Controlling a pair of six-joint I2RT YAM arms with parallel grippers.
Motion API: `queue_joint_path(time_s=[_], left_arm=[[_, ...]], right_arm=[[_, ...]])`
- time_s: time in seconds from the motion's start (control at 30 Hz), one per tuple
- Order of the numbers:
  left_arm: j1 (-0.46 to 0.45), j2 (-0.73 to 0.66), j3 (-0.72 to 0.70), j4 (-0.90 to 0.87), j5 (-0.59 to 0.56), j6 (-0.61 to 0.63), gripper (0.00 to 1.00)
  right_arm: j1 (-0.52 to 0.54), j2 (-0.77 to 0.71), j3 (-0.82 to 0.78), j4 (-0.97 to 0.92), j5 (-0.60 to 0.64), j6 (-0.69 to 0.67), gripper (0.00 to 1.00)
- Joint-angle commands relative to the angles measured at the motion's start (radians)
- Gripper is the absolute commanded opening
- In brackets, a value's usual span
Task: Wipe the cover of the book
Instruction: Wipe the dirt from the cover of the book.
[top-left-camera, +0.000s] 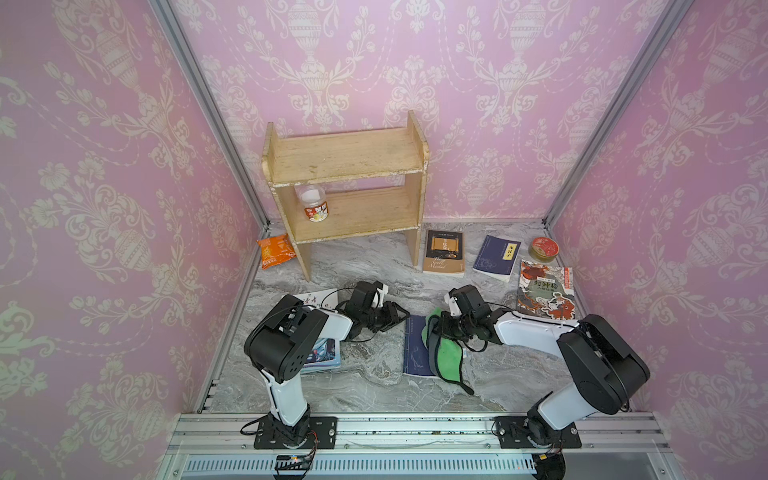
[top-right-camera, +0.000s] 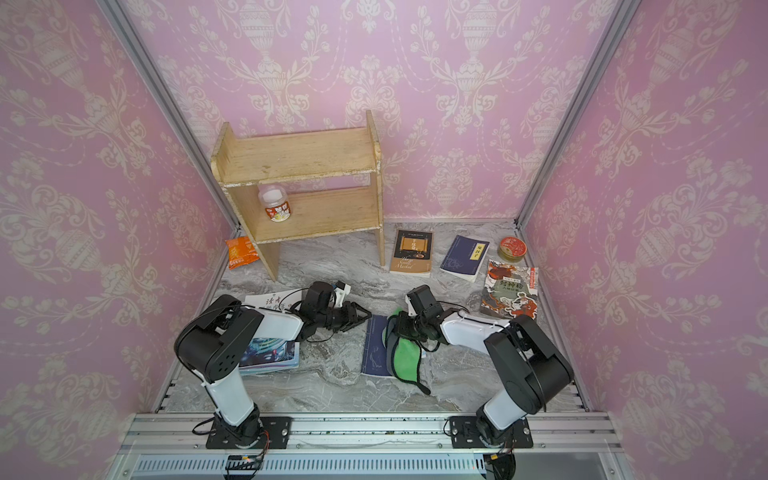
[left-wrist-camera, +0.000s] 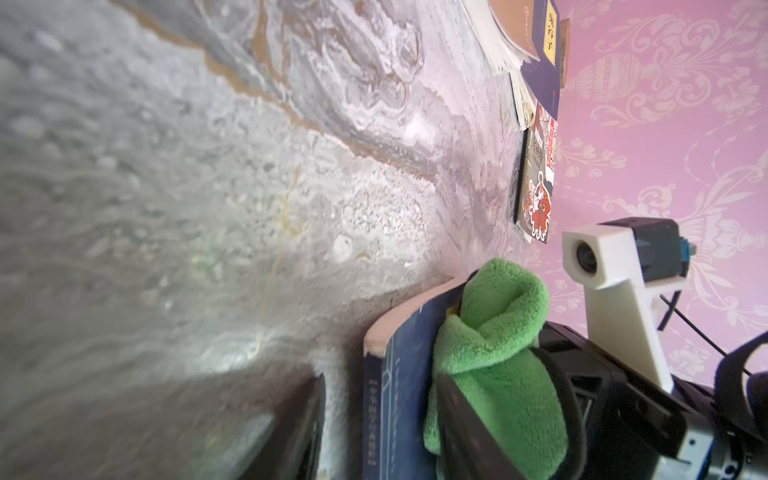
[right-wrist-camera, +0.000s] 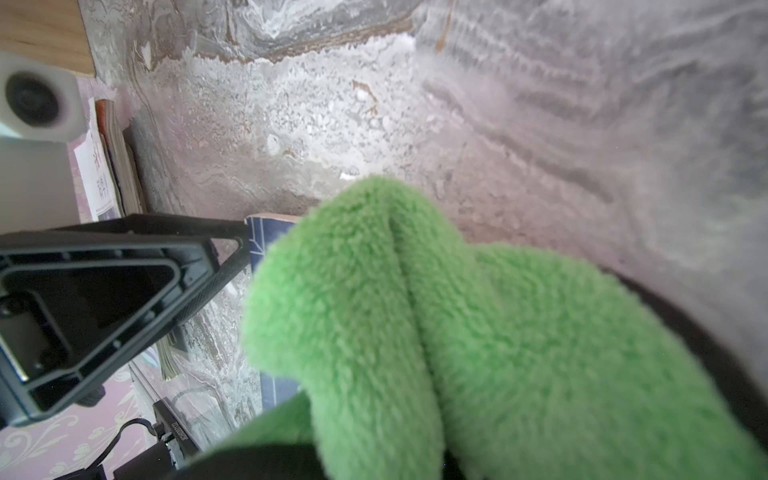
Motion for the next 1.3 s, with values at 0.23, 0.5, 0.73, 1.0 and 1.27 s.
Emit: queue_joint_path(time_s=[0.23,0.5,0.73,1.0,1.27], left_arm=[[-0.027,0.083,0.05,0.029,0.102,-0.022,0.28],[-0.057,0.078,0.047,0.057,0.119,-0.045,0.04],[-0.057,0.059,0.033,0.038,0.074,-0.029,0.0],[-0.057,0.058,-0.013,0.078,0.058,-0.051,0.0],[-0.06,0.043,-0.047,0.107,0.043,-0.071,0.0]], right_arm=[[-0.005,0.084,-0.003,-0.168,0.059,-0.084,0.0],[-0.007,0.145,0.04,-0.133,0.006,-0.087,0.0],[0.199,0.108,0.062,-0.132,0.002,-0.047,0.0],[0.127,0.044,-0.044,-0.122,0.055,-0.072,0.0],[0.05,0.106,0.032,-0.056,-0.016,-0.015,0.0]])
